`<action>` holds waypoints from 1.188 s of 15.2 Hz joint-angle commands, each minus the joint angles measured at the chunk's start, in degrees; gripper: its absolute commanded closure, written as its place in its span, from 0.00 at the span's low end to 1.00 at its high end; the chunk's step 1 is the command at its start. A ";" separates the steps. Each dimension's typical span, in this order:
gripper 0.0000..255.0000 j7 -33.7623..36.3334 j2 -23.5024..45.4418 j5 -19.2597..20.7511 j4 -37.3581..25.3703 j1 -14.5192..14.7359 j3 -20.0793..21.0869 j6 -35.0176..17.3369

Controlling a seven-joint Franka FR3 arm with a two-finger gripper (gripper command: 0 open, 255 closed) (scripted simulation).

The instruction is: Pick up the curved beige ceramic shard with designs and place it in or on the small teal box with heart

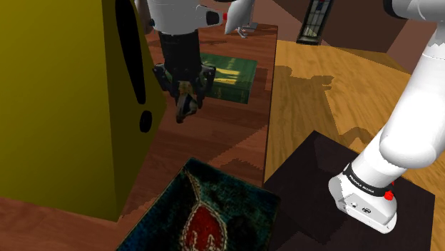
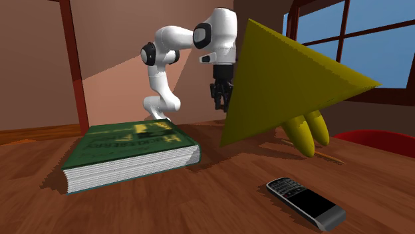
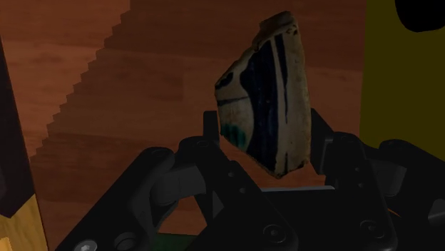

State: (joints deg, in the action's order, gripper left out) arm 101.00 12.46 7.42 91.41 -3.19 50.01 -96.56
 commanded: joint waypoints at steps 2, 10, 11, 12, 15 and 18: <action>1.00 0.01 -0.08 -0.01 -2.81 0.34 0.20 2.27; 1.00 0.74 1.57 1.18 -10.78 2.02 0.32 9.05; 1.00 0.78 1.68 1.26 -11.19 2.14 0.31 9.39; 1.00 1.61 0.67 0.53 -10.10 2.33 0.77 9.01; 1.00 4.24 -1.98 -1.44 -7.38 3.22 2.14 8.11; 1.00 7.16 -3.99 -3.00 -5.45 4.56 3.52 7.49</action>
State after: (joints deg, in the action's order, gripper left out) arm 107.63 9.42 5.52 84.74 1.18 52.97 -88.31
